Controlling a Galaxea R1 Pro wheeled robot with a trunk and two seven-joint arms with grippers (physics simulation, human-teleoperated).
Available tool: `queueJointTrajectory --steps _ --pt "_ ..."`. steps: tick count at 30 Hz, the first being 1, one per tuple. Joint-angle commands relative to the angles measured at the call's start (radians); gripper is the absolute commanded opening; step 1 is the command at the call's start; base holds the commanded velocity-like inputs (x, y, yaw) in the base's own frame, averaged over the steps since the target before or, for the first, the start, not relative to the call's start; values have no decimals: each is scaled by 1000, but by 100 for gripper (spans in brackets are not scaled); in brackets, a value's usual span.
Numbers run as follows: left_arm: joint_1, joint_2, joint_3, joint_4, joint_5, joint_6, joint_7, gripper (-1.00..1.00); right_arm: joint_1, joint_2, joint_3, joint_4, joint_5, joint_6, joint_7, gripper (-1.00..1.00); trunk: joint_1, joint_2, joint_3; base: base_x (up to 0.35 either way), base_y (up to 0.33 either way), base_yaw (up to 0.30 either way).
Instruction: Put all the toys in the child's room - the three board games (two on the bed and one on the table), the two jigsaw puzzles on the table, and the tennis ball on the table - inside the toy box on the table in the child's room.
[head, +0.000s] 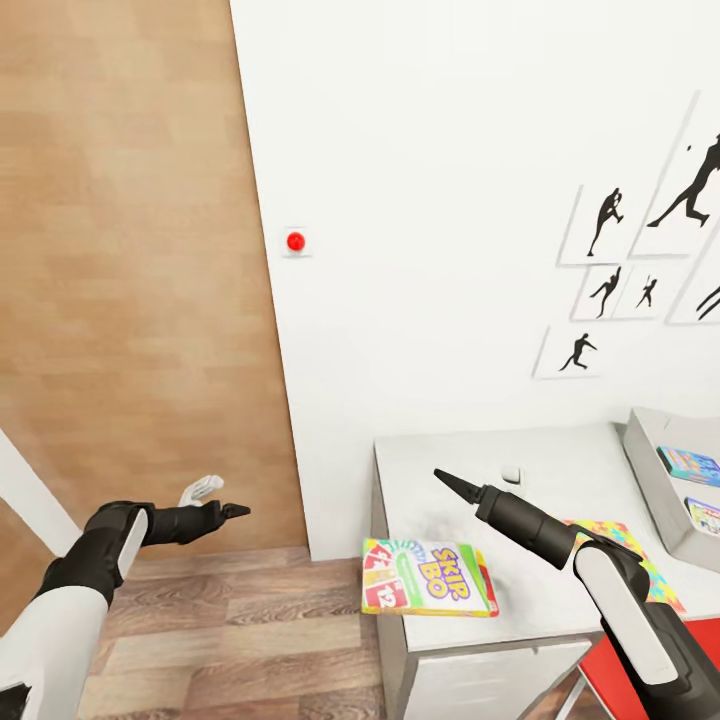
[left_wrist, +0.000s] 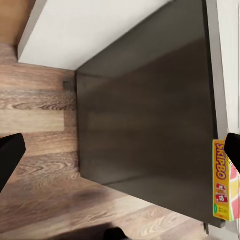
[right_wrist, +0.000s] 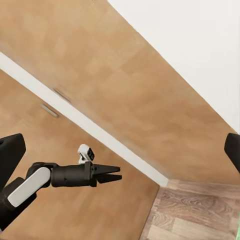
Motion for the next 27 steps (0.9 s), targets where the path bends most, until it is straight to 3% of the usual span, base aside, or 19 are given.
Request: queueJointTrajectory --steps 1,6,11,16,20,25,27 --pt "-1 -1 4 2 -2 7 -9 100 -1 -1 0 -1 -7 6 0 100 1 -2 -2 145 38 0" --pt "-2 -2 4 44 29 8 -25 100 -1 -4 -1 -1 -8 7 4 100 1 -2 -2 144 25 0" --pt "-3 -4 1 107 111 11 -44 100 -1 -10 -2 -3 -12 9 5 100 1 -2 -2 67 22 0" --pt "-3 -18 -3 119 139 18 -49 100 -1 -15 -7 -6 -17 16 17 100 1 -2 -2 13 4 0" --pt "-3 -30 -5 123 145 20 -78 100 0 -16 -21 -11 -19 20 98 100 1 -2 -2 2 1 0" --pt "-3 -39 -7 129 145 22 -221 100 6 -16 -68 -7 -20 21 240 100 20 -37 -18 0 0 0" --pt "-3 -39 -8 132 146 23 -249 100 23 -15 -88 -4 -21 21 267 100 28 -51 -24 0 0 0"
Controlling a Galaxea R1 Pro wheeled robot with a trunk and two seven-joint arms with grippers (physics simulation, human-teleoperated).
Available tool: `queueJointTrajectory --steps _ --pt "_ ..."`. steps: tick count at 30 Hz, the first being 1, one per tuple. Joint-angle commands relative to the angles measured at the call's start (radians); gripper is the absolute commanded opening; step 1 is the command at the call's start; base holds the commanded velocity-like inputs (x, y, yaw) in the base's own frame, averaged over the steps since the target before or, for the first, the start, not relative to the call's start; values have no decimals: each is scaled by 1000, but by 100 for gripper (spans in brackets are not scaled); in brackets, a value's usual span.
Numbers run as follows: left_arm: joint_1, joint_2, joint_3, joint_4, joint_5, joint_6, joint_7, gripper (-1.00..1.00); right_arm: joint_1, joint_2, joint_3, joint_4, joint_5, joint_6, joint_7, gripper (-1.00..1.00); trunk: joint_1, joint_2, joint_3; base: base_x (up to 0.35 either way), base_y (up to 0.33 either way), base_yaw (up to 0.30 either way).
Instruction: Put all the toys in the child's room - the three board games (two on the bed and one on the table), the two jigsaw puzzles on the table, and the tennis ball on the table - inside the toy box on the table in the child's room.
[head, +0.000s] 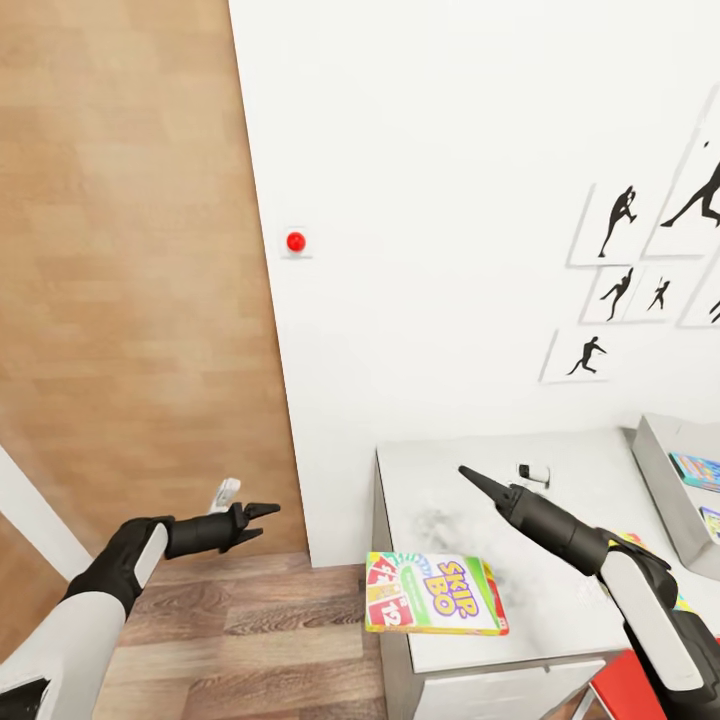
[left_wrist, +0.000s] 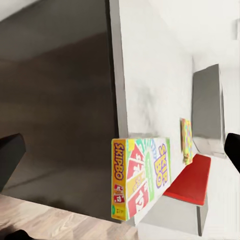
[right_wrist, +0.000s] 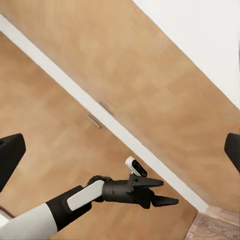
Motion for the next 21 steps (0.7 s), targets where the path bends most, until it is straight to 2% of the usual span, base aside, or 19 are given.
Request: queueJointTrajectory --steps 1,4,6,10,15,18,21 --pt "-1 0 2 3 3 7 -7 100 6 0 -9 0 -6 7 7 100 4 -9 -5 0 0 0" --pt "-1 -4 2 19 4 8 -18 100 33 1 -55 2 -7 6 25 100 16 -30 -15 0 0 0" --pt "-1 -27 2 27 4 10 -26 100 55 5 -108 2 -7 6 43 100 24 -44 -21 0 0 0" --pt "-2 -58 7 43 5 6 -32 100 78 9 -160 2 -7 6 85 100 39 -72 -33 0 0 0" --pt "-2 -79 8 104 4 -9 -25 100 89 11 -192 1 -6 6 135 100 58 -107 -49 0 0 0" --pt "-2 -84 8 113 4 -11 -22 100 91 13 -197 1 -6 5 141 100 70 -128 -58 0 0 0" --pt "-2 -100 7 120 4 -29 -19 100 91 15 -200 1 -6 4 144 100 81 -149 -68 0 0 0"
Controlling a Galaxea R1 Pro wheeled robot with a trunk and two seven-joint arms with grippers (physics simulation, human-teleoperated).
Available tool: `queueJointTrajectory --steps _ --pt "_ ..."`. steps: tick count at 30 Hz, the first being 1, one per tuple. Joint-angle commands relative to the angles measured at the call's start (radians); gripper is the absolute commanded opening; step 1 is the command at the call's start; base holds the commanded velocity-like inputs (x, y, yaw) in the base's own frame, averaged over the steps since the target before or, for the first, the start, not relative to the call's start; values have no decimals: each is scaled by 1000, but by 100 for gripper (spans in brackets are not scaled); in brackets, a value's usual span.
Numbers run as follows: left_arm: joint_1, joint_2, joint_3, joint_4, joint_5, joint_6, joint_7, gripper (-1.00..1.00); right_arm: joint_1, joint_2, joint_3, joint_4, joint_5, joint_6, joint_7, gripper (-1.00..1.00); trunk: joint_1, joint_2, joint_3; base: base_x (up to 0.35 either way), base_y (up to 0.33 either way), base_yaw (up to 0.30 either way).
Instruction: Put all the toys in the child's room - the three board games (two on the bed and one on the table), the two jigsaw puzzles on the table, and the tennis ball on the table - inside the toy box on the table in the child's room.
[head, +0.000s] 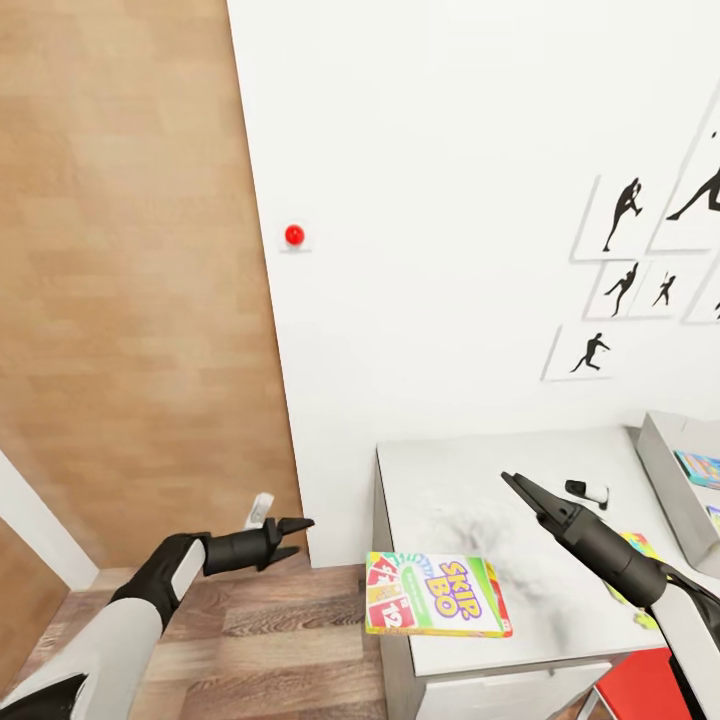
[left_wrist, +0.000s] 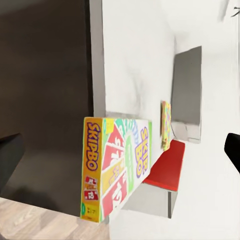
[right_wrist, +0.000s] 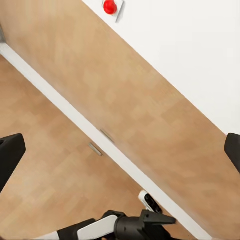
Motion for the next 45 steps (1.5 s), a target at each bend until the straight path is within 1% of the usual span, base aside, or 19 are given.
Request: queueJointTrajectory --steps 1,2,3,7,16,23,31,45 --pt "-1 -8 2 2 1 -10 0 100 -1 0 -1 0 -6 7 1 100 4 -9 -5 0 0 0" --pt "-1 -15 1 5 1 -24 1 100 -1 0 -1 0 -6 7 2 100 8 -16 -8 0 0 0" --pt "-1 -30 0 29 1 -46 2 100 0 0 -2 0 -5 5 4 100 12 -23 -11 0 0 0" --pt "-1 -35 0 41 2 -52 2 100 0 1 -2 1 -4 4 4 100 27 -51 -24 0 0 0" --pt "-1 -34 6 45 2 -54 1 100 0 1 -1 2 -5 2 3 100 62 -114 -52 0 0 0" --pt "0 -27 7 45 3 -46 -17 100 0 1 -3 2 -6 3 3 100 89 -163 -74 0 0 0" --pt "-1 -32 6 45 3 -46 -16 100 1 -1 -9 2 -6 6 7 100 119 -219 -99 0 0 0" --pt "-1 -35 5 45 2 -46 -17 100 1 1 -15 0 -5 1 31 100 173 -317 -128 0 0 -88"
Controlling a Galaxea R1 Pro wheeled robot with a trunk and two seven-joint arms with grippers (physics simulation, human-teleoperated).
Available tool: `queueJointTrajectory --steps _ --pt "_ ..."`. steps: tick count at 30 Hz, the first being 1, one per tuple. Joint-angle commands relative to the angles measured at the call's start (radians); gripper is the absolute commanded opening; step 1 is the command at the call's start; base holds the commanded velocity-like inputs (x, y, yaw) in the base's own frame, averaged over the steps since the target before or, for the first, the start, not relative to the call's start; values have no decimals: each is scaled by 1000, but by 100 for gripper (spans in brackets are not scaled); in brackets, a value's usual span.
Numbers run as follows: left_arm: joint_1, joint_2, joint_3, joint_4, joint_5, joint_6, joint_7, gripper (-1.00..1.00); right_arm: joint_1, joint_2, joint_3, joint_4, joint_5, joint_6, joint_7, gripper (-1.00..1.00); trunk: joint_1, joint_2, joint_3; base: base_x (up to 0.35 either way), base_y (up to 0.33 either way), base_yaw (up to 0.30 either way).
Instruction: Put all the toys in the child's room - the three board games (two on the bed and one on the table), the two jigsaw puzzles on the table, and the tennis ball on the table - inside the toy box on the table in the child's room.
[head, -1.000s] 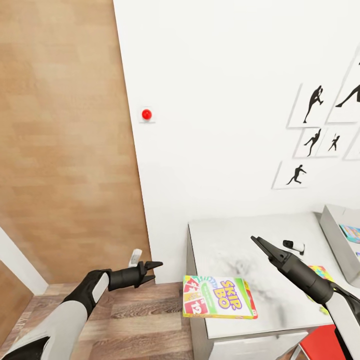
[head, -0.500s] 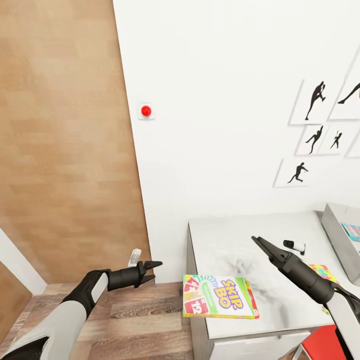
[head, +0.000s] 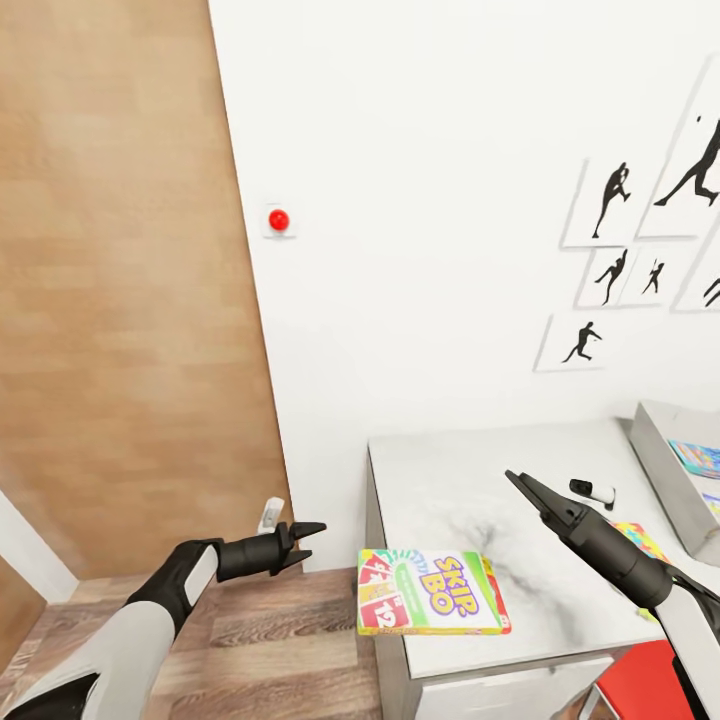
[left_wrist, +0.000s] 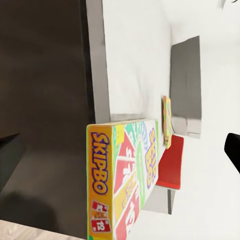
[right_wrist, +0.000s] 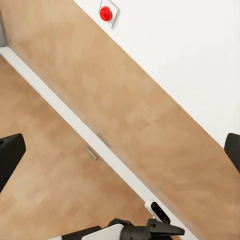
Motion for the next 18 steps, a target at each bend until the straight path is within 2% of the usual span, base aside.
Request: queueJointTrajectory --steps 1,10,18 --pt "-1 0 3 1 2 6 -2 100 -1 0 0 0 -6 7 0 100 0 -1 -1 0 0 -27" --pt "0 0 4 2 3 6 -1 100 1 0 0 0 -4 7 0 100 0 -1 0 -16 0 -6" --pt "0 -1 3 2 3 7 0 100 1 0 0 0 -5 6 -1 100 0 -1 0 -218 0 0"
